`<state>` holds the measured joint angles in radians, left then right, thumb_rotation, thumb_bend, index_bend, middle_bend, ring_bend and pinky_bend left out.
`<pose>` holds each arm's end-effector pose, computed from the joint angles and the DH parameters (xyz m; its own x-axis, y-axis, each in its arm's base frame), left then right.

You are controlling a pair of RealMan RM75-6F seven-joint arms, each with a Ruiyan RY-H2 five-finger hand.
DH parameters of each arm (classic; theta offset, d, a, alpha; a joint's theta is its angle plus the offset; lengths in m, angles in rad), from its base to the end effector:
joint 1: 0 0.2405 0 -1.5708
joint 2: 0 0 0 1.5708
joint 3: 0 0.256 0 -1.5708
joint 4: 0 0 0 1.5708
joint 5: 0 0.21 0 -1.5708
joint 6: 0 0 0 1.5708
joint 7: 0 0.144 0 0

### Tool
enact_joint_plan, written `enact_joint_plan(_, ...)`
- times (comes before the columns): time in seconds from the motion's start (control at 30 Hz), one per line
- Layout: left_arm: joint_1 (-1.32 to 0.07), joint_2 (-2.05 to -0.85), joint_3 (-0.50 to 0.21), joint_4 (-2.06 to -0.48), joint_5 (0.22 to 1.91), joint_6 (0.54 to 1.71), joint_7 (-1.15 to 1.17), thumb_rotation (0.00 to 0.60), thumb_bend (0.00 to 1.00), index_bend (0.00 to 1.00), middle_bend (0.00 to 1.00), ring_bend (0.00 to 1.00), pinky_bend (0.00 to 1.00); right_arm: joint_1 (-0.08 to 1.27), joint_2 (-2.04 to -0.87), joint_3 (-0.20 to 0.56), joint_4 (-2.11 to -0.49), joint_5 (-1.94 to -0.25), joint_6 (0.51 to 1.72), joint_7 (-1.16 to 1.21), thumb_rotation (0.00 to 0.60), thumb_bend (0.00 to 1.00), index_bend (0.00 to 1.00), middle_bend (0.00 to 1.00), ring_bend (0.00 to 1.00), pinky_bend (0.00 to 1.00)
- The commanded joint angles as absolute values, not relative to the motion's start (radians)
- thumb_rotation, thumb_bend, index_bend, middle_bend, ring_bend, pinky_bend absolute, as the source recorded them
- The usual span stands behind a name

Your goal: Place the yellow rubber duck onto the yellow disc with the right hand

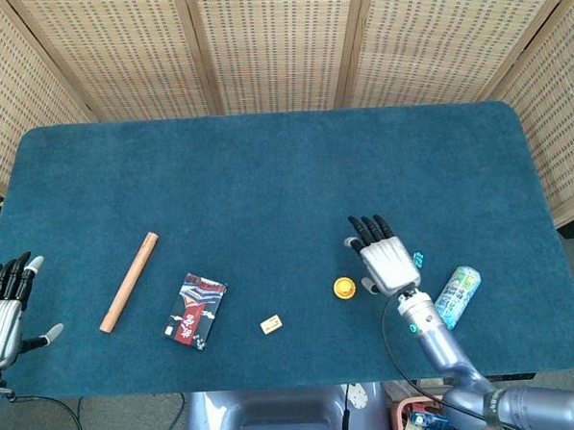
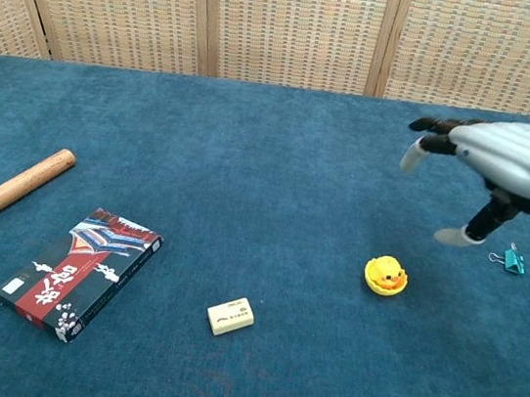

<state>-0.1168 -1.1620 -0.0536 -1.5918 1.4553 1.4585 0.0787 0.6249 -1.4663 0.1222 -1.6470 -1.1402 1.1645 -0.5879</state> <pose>-0.3123 0.1918 0.1464 0.4418 0.0154 0.8970 0.8971 0.0045 -0.4419 -0.1669 -0.3081 0.0185 0.5714 -0.1181 0.8121 -0.7949 -0.3255 0.5120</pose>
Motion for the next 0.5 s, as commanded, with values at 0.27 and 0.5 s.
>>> enact_joint_plan(0.27,-0.116,-1.166,-0.059,-1.585,1.437,1.451,0.082,0.600,0.12,0.00,0.00,0.00,0.00,0.390,-1.325,0.000,-1.617,-1.358,1.399,-0.304,0.600,0.19,0.00,0.00,0.00,0.00)
enact_joint_plan(0.5,-0.111,-1.168,-0.061,-1.588,1.431,1.459,0.096,0.600,0.12,0.00,0.00,0.00,0.00,0.286,-1.342,-0.027,-1.521,-1.423,1.512,-0.188,0.600,0.19,0.00,0.00,0.00,0.00)
